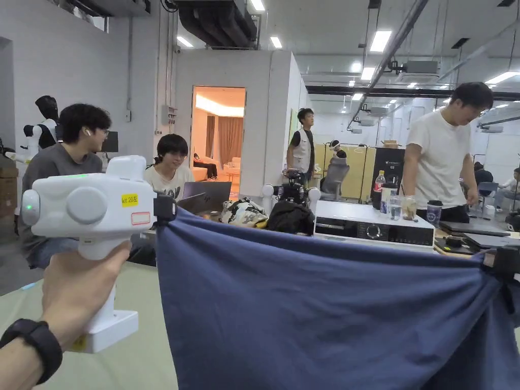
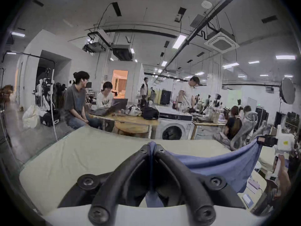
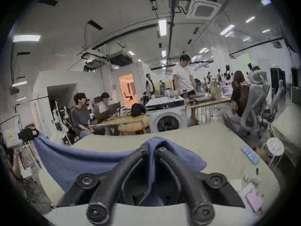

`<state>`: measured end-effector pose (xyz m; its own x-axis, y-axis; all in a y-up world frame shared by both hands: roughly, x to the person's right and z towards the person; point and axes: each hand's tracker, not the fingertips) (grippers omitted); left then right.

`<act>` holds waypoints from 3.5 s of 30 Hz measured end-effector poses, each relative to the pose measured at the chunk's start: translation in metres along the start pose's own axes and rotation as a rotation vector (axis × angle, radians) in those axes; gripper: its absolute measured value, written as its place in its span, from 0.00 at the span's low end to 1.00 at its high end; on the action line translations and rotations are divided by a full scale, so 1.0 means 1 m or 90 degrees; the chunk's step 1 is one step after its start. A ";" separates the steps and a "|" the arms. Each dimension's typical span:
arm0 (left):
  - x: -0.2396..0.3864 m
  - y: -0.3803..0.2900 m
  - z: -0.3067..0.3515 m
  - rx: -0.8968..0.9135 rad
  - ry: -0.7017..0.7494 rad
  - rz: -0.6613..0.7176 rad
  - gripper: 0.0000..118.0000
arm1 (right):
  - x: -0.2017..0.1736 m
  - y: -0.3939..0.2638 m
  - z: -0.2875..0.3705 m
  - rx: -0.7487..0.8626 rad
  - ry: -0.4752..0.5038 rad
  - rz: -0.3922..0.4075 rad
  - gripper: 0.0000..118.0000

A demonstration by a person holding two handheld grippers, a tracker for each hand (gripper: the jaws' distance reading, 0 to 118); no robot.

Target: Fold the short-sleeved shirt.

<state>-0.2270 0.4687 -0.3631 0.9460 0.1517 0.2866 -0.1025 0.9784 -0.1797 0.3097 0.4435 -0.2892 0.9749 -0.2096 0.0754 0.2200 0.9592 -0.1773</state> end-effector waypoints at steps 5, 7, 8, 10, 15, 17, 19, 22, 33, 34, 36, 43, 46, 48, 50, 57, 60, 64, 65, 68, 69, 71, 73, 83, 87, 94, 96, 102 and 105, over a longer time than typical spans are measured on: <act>0.009 0.027 -0.051 0.003 0.016 -0.018 0.00 | -0.004 0.037 -0.040 0.006 -0.026 0.030 0.02; 0.011 0.033 -0.072 0.006 0.023 -0.024 0.00 | -0.003 0.046 -0.059 0.003 -0.031 0.034 0.02; 0.011 0.035 -0.085 0.001 0.025 -0.030 0.00 | -0.002 0.051 -0.070 0.003 -0.039 0.042 0.02; 0.012 0.037 -0.104 -0.003 0.029 -0.039 0.00 | -0.003 0.058 -0.088 0.007 -0.053 0.055 0.02; 0.015 0.043 -0.138 -0.003 0.042 -0.059 0.00 | -0.002 0.077 -0.135 0.006 -0.063 0.065 0.02; 0.014 0.047 -0.145 0.000 0.045 -0.072 0.00 | -0.006 0.082 -0.148 0.011 -0.071 0.077 0.02; 0.012 0.050 -0.154 0.004 0.054 -0.069 0.00 | -0.008 0.085 -0.158 0.013 -0.069 0.079 0.02; 0.005 0.046 -0.164 0.001 0.056 -0.050 0.00 | -0.012 0.082 -0.174 -0.001 -0.078 0.094 0.02; -0.020 -0.107 -0.152 -0.145 0.024 -0.003 0.00 | 0.023 -0.063 -0.173 -0.132 -0.061 0.097 0.02; -0.024 -0.132 -0.138 -0.148 0.004 0.018 0.00 | 0.032 -0.089 -0.163 -0.143 -0.054 0.084 0.02; -0.033 -0.170 -0.112 -0.174 -0.012 0.041 0.00 | 0.051 -0.130 -0.143 -0.173 -0.053 0.047 0.02; -0.032 -0.276 0.019 -0.231 -0.062 0.113 0.00 | 0.062 -0.269 -0.003 -0.218 -0.100 -0.105 0.02; -0.039 -0.306 0.062 -0.256 -0.034 0.134 0.00 | 0.057 -0.307 0.046 -0.225 -0.127 -0.115 0.02; -0.046 -0.322 0.085 -0.267 -0.023 0.143 0.00 | 0.055 -0.323 0.071 -0.239 -0.117 -0.116 0.02; -0.053 -0.337 0.105 -0.283 -0.002 0.172 0.00 | 0.058 -0.337 0.088 -0.259 -0.123 -0.125 0.02; -0.049 -0.370 0.115 -0.382 0.005 0.123 0.09 | 0.054 -0.369 0.108 -0.299 -0.142 -0.095 0.41; -0.028 -0.370 0.121 -0.351 0.048 0.007 0.53 | 0.060 -0.371 0.115 -0.303 -0.142 -0.094 0.66; -0.006 -0.346 0.124 -0.274 0.024 -0.029 0.53 | 0.051 -0.348 0.132 -0.206 -0.119 -0.051 0.66; 0.002 -0.336 0.122 -0.250 0.018 -0.028 0.53 | 0.045 -0.340 0.131 -0.182 -0.122 -0.022 0.66; 0.025 -0.309 0.111 -0.183 -0.016 -0.030 0.53 | 0.026 -0.316 0.125 -0.120 -0.096 0.033 0.66; 0.032 -0.301 0.106 -0.166 -0.023 -0.037 0.53 | 0.020 -0.309 0.121 -0.107 -0.087 0.045 0.66; 0.048 -0.286 0.096 -0.149 -0.042 -0.055 0.53 | 0.007 -0.295 0.111 -0.091 -0.068 0.070 0.66; 0.060 -0.274 0.088 -0.138 -0.039 -0.050 0.44 | -0.005 -0.281 0.103 -0.093 -0.055 0.090 0.61; 0.080 -0.245 0.082 -0.083 -0.071 -0.046 0.00 | -0.033 -0.247 0.072 -0.068 -0.035 0.127 0.00; 0.064 -0.244 0.094 -0.083 -0.056 -0.028 0.00 | -0.038 -0.253 0.072 -0.072 -0.034 0.159 0.00; 0.000 -0.294 0.119 -0.218 -0.003 0.075 0.42 | -0.033 -0.281 0.073 -0.115 0.008 0.111 0.00; -0.011 -0.317 0.124 -0.265 0.023 0.078 0.42 | -0.032 -0.290 0.071 -0.132 0.010 0.119 0.00; -0.032 -0.369 0.113 -0.348 0.101 0.147 0.42 | -0.022 -0.302 0.066 -0.179 0.013 0.081 0.00; -0.038 -0.384 0.100 -0.385 0.106 0.177 0.39 | -0.013 -0.301 0.071 -0.181 -0.007 0.089 0.00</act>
<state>-0.2539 0.1013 -0.2106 0.9488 0.3156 0.0137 -0.2051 0.6484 -0.7332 0.2282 0.1713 -0.1677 0.9963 -0.0756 0.0411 0.0860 0.8868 -0.4540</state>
